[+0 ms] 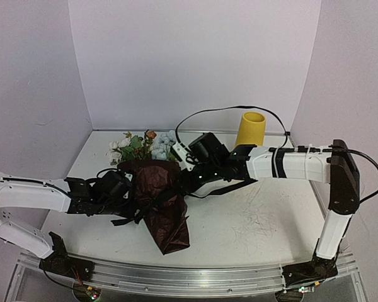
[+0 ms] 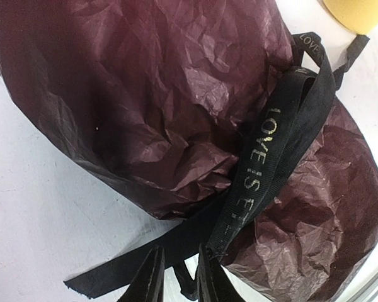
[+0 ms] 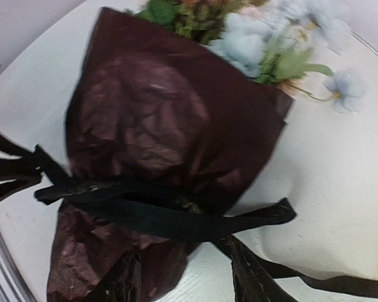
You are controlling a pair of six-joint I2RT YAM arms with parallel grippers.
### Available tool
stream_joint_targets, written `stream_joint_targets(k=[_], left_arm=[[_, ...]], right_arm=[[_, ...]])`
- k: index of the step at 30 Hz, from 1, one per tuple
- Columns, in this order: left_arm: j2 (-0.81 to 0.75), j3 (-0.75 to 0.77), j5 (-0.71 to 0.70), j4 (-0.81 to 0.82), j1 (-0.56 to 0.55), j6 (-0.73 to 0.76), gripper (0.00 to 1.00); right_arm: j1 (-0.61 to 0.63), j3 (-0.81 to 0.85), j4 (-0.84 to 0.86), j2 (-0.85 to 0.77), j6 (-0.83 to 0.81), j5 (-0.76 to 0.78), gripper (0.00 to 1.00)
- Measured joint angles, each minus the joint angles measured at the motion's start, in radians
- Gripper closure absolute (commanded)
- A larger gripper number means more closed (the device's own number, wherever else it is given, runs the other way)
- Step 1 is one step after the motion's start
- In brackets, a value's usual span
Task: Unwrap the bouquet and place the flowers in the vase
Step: Untie the ribbon from the wrapping paper.
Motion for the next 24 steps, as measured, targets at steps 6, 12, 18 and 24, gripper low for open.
stream_joint_targets(k=[6, 12, 18, 24], left_arm=[[-0.004, 0.005, -0.018, -0.002, 0.0, 0.015, 0.61], [0.001, 0.06, -0.017, 0.002, 0.0, 0.063, 0.59], [0.065, 0.123, -0.004, 0.04, 0.0, 0.108, 0.59], [0.095, 0.127, 0.07, 0.077, 0.029, 0.122, 0.6]], right_arm=[[0.054, 0.05, 0.001, 0.024, -0.122, -0.058, 0.46], [0.044, 0.094, 0.005, 0.086, -0.206, -0.052, 0.45], [0.04, 0.096, 0.005, 0.115, -0.255, -0.033, 0.44], [0.04, 0.096, 0.005, 0.127, -0.27, -0.027, 0.44]])
